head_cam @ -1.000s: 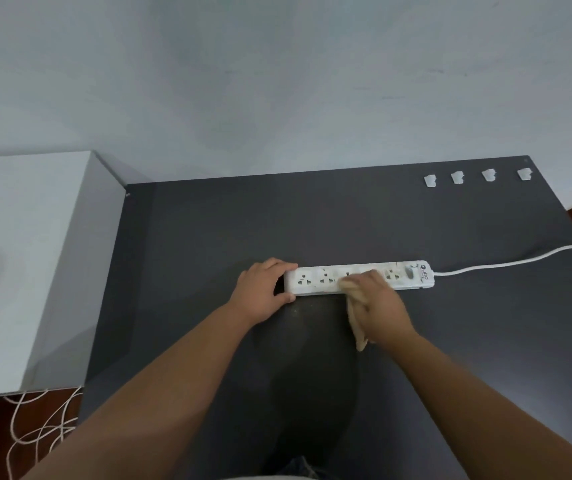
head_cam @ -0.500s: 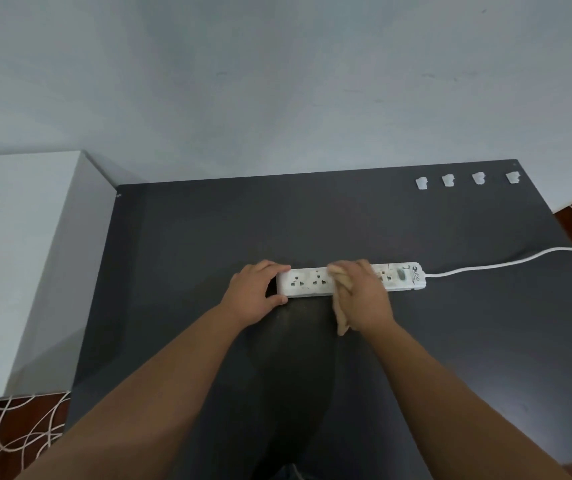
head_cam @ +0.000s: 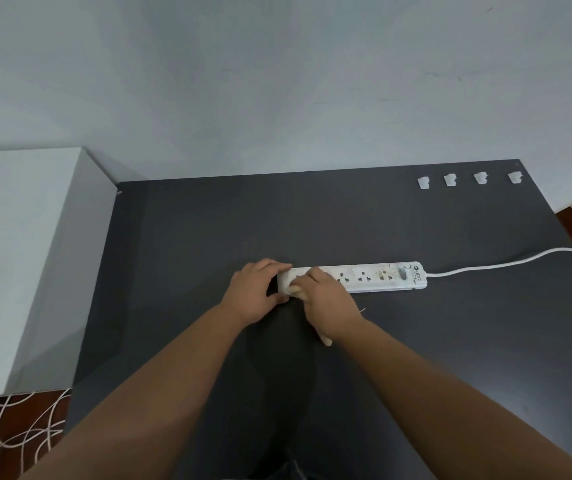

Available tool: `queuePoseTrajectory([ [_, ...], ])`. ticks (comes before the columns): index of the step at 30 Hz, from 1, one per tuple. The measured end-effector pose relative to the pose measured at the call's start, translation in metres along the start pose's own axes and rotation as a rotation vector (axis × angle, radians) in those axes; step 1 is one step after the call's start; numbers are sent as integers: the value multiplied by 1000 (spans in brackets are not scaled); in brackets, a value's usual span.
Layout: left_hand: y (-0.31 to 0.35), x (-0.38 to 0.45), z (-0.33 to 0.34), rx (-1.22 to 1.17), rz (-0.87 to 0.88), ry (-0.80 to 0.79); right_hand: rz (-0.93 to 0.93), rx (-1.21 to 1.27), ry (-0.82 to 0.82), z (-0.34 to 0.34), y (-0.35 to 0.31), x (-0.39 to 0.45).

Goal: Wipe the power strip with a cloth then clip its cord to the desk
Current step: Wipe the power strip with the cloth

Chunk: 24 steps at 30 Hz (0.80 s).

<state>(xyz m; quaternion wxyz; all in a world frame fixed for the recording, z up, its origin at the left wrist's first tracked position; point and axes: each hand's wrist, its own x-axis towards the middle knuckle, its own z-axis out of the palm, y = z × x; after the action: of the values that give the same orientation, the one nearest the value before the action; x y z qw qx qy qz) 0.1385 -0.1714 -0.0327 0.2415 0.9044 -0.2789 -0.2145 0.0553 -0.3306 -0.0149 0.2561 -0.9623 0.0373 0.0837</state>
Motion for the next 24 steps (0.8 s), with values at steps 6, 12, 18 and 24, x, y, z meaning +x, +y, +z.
queuePoseTrajectory([
  [6,0,-1,1,-30,-5,9,407,198,313,-23,39,-15],
  [12,0,-1,3,-33,-14,10,103,148,108,1,9,-23],
  [18,2,-2,0,-17,-17,-3,332,102,249,-3,18,-7],
  [24,2,-1,-3,32,-6,-31,-45,112,-74,3,-13,-4],
])
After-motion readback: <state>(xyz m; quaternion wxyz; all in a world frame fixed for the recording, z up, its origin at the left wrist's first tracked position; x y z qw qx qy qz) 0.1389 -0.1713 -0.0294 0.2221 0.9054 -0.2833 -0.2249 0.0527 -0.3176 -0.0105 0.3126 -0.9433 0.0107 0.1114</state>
